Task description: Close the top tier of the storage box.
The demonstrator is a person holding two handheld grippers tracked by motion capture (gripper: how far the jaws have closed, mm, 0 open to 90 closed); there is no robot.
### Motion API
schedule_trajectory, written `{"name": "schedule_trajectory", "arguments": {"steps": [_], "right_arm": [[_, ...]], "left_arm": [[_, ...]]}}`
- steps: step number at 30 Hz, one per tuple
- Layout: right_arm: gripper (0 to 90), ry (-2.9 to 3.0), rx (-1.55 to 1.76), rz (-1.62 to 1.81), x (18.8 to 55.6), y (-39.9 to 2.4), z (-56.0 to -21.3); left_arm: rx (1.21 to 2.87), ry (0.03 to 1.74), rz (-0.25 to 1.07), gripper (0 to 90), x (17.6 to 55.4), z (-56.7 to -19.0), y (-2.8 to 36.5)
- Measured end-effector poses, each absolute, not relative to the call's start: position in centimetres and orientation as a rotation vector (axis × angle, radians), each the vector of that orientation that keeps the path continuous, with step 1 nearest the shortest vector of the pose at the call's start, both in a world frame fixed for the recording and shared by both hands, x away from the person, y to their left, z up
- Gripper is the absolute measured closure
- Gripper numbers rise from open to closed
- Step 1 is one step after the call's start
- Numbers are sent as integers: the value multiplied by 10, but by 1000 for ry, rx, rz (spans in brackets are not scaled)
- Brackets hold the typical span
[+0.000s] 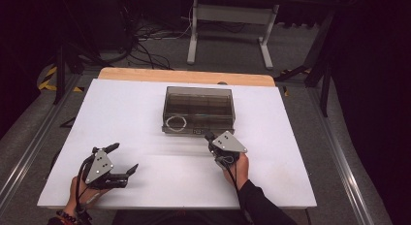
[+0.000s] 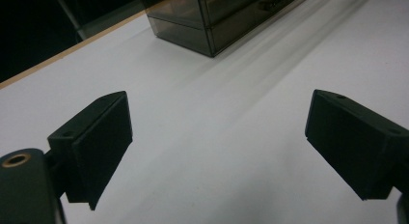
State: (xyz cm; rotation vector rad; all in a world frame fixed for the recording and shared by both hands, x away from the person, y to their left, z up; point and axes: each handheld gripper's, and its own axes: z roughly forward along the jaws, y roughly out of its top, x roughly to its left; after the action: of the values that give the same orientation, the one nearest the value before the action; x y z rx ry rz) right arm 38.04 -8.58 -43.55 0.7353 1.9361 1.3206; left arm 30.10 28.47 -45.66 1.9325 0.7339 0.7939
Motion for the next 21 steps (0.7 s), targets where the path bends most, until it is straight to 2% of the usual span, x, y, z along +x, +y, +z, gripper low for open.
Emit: {"name": "schedule_trajectory", "arguments": {"steps": [21], "right_arm": [[900,1903,760,1316,388,-82,-434]], "left_arm": [[1934,737,788,98,301,-457,285]]}}
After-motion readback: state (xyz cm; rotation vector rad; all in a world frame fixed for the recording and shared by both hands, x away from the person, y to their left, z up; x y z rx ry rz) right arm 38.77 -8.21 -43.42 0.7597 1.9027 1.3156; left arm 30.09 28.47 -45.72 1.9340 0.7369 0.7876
